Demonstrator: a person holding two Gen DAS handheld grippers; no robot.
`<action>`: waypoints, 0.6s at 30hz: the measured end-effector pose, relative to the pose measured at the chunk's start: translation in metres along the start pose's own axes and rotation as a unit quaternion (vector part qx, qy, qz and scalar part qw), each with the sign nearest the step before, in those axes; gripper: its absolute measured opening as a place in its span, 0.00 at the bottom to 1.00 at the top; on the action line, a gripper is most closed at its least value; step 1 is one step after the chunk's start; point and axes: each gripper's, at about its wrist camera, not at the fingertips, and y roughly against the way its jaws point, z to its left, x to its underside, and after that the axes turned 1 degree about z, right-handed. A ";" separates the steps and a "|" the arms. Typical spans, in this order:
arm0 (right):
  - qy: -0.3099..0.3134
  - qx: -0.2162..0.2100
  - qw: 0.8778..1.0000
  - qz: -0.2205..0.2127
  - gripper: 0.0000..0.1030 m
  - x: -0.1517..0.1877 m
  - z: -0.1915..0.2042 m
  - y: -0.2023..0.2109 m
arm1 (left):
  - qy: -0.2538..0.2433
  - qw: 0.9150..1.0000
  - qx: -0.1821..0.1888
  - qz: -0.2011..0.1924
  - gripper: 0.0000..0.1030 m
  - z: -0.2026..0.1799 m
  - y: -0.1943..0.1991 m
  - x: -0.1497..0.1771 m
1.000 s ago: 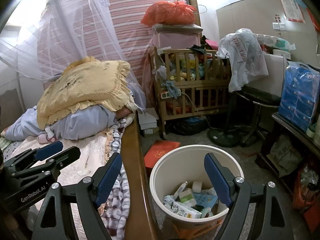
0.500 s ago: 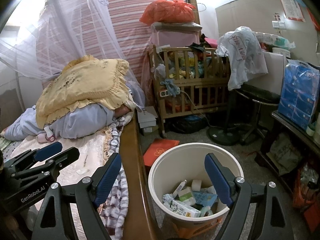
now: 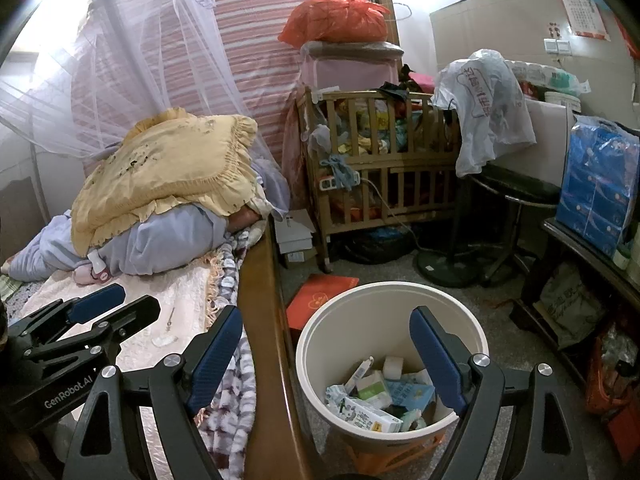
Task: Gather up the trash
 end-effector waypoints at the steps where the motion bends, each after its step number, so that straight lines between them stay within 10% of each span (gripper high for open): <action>1: 0.000 0.000 1.000 0.000 0.81 0.000 0.000 0.000 | 0.000 1.000 0.000 0.000 0.53 0.000 0.000 0.000; 18: -0.003 0.000 1.000 0.005 0.82 0.002 -0.004 -0.002 | -0.002 1.000 -0.002 0.001 0.53 -0.001 -0.001 0.001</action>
